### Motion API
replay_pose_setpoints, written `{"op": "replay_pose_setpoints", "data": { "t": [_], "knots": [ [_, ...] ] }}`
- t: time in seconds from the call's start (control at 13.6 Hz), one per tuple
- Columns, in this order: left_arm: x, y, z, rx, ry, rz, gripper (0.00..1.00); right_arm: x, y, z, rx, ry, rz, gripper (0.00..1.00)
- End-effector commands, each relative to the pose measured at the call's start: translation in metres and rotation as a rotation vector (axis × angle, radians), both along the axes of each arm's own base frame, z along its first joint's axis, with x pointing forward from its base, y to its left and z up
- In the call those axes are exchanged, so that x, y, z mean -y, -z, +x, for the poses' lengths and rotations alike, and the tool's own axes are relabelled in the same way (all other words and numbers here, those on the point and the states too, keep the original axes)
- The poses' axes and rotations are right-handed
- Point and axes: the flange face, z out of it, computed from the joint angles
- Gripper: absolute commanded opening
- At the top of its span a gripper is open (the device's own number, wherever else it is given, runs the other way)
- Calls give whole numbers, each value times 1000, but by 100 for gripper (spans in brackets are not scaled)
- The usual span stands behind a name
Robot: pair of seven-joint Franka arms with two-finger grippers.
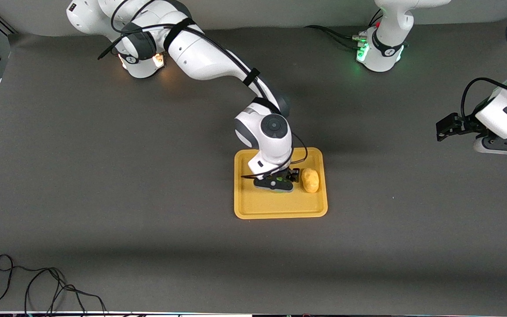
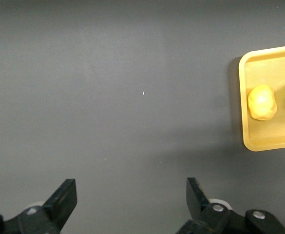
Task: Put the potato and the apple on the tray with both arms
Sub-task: 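Lower the apple beside the potato and open the right gripper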
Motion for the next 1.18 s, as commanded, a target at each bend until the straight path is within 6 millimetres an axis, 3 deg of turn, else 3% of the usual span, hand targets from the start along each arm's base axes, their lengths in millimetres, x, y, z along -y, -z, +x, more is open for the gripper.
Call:
{"op": "replay_pose_setpoints", "data": {
  "t": [0.0,0.15,0.44,0.66,0.81,0.96,1.1],
  "knots": [
    [-1,-3,0,17,11,-8,100,-1,4,2,20,-13,-13,95],
    [-4,6,0,4,9,-8,100,0,6,2,28,-21,-29,95],
    [-2,-17,-11,33,6,-9,100,1,3,3,48,-39,-55,100],
    [-2,-21,-13,34,4,-8,100,1,-4,4,57,-38,-62,100],
    [-4,-20,-12,40,25,-4,100,1,-36,4,8,-4,-26,100],
    [-4,-18,-13,25,49,2,100,9,-95,6,-49,38,20,100],
    [-8,-15,-19,-26,48,14,100,31,-152,11,-93,67,8,100]
  ]
}}
